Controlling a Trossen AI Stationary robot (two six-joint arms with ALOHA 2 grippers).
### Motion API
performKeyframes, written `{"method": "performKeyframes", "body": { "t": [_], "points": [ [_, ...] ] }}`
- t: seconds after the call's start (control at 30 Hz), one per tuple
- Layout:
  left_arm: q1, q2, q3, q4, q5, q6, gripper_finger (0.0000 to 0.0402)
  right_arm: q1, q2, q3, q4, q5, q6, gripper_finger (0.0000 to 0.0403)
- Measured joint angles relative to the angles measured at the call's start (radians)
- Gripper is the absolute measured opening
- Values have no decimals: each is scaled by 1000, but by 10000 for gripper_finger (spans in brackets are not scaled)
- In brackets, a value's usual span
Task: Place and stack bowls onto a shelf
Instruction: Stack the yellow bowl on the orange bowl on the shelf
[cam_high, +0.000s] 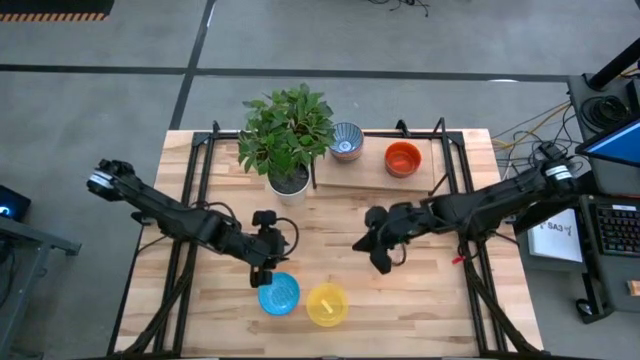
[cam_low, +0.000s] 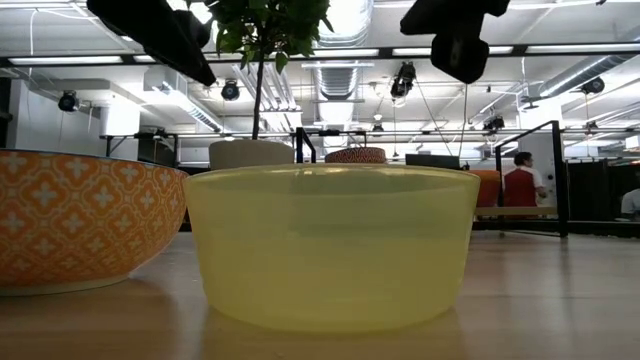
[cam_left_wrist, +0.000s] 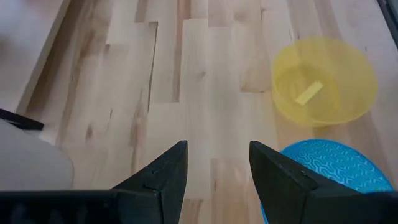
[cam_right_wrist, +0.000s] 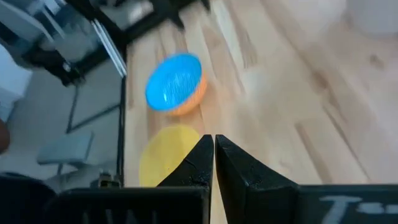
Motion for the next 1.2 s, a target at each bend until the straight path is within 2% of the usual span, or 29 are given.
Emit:
{"method": "performKeyframes", "body": {
  "t": [0.13,0.33,0.47,0.57,0.7,0.83,1.03,1.2],
  "points": [
    [0,-28,2,0,-43,68,155,19,85,131,-196,2,23,9],
    [0,-85,8,1,-246,153,155,25,266,347,-536,10,38,9],
    [0,-119,8,-24,-387,163,155,29,372,431,-631,-6,61,9],
    [1,-132,8,-53,-459,164,155,34,435,467,-627,-37,90,10],
    [1,-137,8,-80,-482,159,155,39,502,517,-623,-89,132,28],
    [0,-136,8,-91,-483,174,155,53,548,556,-622,-96,188,71],
    [0,-136,7,-140,-483,141,155,92,583,551,-623,-58,314,144],
    [0,-136,6,-148,-483,135,155,104,636,546,-619,-34,400,176]
  ]
}}
